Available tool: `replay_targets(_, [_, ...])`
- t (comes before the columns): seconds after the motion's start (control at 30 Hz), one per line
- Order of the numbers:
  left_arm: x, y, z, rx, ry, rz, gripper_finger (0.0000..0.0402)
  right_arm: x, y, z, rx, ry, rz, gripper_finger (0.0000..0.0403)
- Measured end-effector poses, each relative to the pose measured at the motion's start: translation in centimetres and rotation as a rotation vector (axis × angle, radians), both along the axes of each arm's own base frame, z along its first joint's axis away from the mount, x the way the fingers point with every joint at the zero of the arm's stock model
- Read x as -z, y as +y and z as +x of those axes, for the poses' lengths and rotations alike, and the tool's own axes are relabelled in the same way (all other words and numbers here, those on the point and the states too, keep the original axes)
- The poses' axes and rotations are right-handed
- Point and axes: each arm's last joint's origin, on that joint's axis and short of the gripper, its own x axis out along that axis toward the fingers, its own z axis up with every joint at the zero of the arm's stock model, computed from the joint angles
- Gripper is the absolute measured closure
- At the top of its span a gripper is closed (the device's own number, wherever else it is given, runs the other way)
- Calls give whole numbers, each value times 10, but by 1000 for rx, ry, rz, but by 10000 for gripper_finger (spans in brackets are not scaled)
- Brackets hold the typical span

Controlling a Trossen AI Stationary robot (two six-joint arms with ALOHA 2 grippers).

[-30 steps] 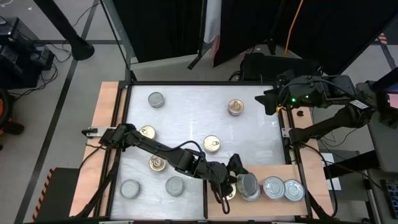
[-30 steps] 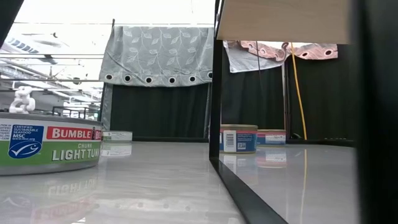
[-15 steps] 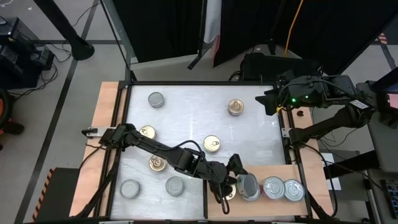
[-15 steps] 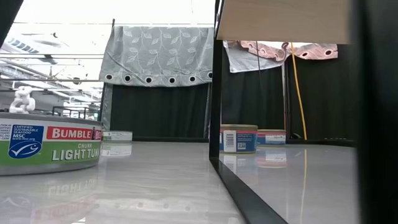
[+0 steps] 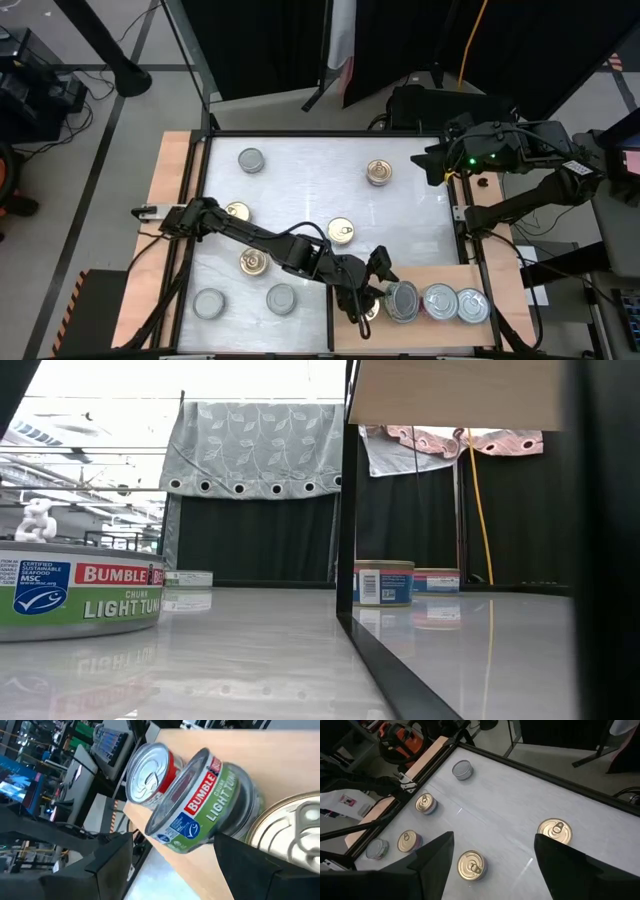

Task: Stack canned seafood by type on shelf
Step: Stack the green tuna can on top of the other green tuna can on the shelf

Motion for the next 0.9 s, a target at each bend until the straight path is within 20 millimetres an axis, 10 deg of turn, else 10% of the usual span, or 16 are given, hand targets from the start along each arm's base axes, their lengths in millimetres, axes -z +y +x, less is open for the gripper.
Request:
replay_targets(0.3, [-19,4,0,14,-24,-78,123,0,0,0,0,0,1,136])
replay_targets(0.47, [-67,7,-13,-349,-187,-70,123,0,0,0,-3,-1,7,136])
replay_targets(0.67, [-165,66,-106,-711,-232,-634,134,-1,2,-3,-40,-15,56,136])
replay_targets(0.9, [-193,153,-209,-1124,-58,-985,197,0,5,1,-41,-5,35,136])
